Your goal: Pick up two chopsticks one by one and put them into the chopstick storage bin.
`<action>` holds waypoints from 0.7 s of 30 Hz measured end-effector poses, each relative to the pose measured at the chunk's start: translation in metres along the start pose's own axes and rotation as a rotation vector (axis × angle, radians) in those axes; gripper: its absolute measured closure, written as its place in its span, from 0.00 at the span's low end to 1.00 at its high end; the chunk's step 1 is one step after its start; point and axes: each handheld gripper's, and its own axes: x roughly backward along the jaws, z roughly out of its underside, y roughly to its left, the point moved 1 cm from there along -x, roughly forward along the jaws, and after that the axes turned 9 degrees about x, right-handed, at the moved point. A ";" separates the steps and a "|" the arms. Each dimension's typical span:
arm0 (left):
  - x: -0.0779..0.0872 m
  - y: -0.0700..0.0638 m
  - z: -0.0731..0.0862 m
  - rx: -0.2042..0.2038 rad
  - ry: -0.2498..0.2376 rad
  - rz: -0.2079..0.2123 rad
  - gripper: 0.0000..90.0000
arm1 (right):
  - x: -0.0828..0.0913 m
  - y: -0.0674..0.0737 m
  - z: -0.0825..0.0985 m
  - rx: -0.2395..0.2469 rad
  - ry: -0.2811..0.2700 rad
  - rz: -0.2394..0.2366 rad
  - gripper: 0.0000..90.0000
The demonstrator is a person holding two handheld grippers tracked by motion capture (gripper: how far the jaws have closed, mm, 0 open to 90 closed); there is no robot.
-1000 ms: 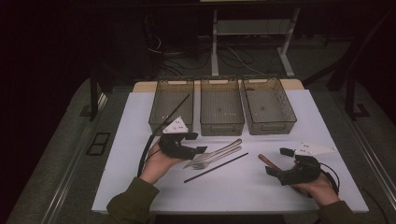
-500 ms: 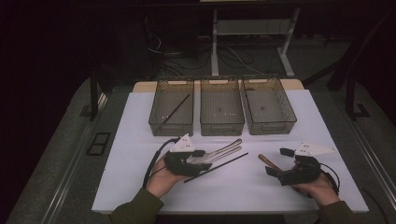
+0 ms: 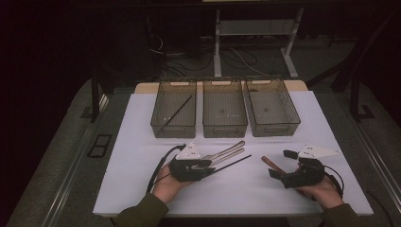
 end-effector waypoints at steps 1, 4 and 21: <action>-0.002 0.000 0.001 -0.001 0.006 0.002 0.78 | 0.000 0.000 0.000 0.001 0.001 -0.001 0.03; -0.009 0.000 0.004 -0.005 0.032 -0.003 0.82 | 0.000 0.000 0.000 0.001 0.001 -0.002 0.03; -0.029 0.004 0.006 -0.012 0.088 -0.031 0.91 | -0.001 0.001 0.000 0.003 0.003 -0.002 0.03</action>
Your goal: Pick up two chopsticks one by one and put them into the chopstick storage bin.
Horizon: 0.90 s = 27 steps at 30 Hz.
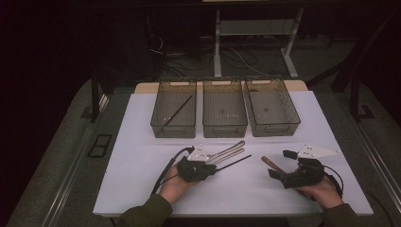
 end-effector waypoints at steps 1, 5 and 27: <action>-0.001 0.000 0.000 -0.002 0.003 -0.001 0.91 | 0.000 0.000 0.000 0.000 0.000 0.000 0.03; -0.002 0.000 0.001 -0.010 0.015 -0.015 0.91 | 0.000 0.000 0.000 0.000 0.000 0.000 0.03; -0.004 0.000 0.001 0.005 0.021 -0.019 0.94 | 0.000 0.000 0.000 0.002 0.000 0.000 0.03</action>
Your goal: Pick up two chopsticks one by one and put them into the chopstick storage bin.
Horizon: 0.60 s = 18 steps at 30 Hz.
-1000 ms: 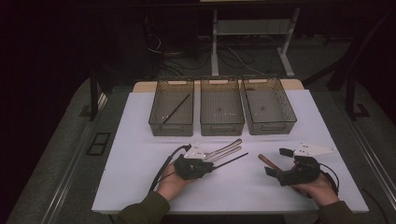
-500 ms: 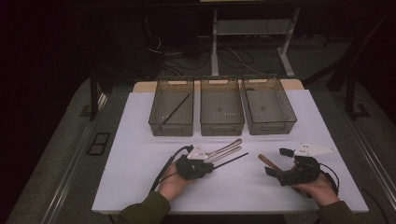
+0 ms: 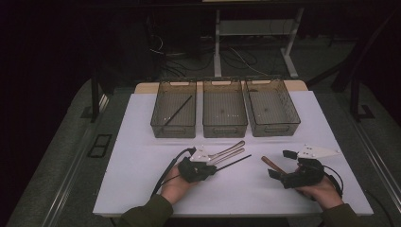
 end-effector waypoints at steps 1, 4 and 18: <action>0.000 0.001 0.000 -0.001 0.004 0.000 0.94 | 0.000 0.000 0.000 0.000 0.000 0.001 0.03; 0.000 0.001 0.000 0.011 0.004 0.005 0.94 | 0.000 0.000 0.000 0.000 0.000 0.000 0.03; 0.008 -0.003 -0.005 0.044 -0.023 0.057 0.94 | 0.000 0.000 0.000 -0.001 -0.002 -0.001 0.03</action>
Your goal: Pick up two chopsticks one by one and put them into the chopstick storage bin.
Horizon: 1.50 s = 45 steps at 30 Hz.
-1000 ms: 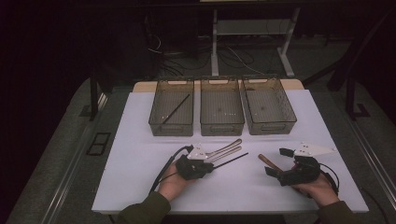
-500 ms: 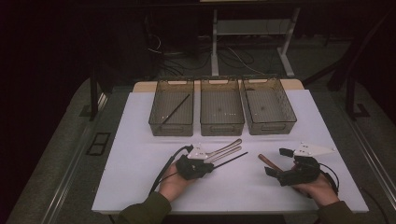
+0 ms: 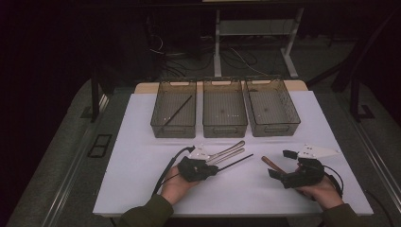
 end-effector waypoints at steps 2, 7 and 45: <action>0.003 0.000 -0.001 0.008 -0.009 0.010 0.94 | 0.000 0.000 0.000 0.000 0.000 0.000 0.03; 0.011 0.000 -0.004 0.029 -0.023 0.034 0.94 | 0.000 0.000 0.000 -0.001 -0.002 -0.003 0.03; 0.067 0.028 -0.036 0.100 -0.127 -0.026 0.94 | -0.004 0.002 0.001 -0.011 0.007 -0.012 0.03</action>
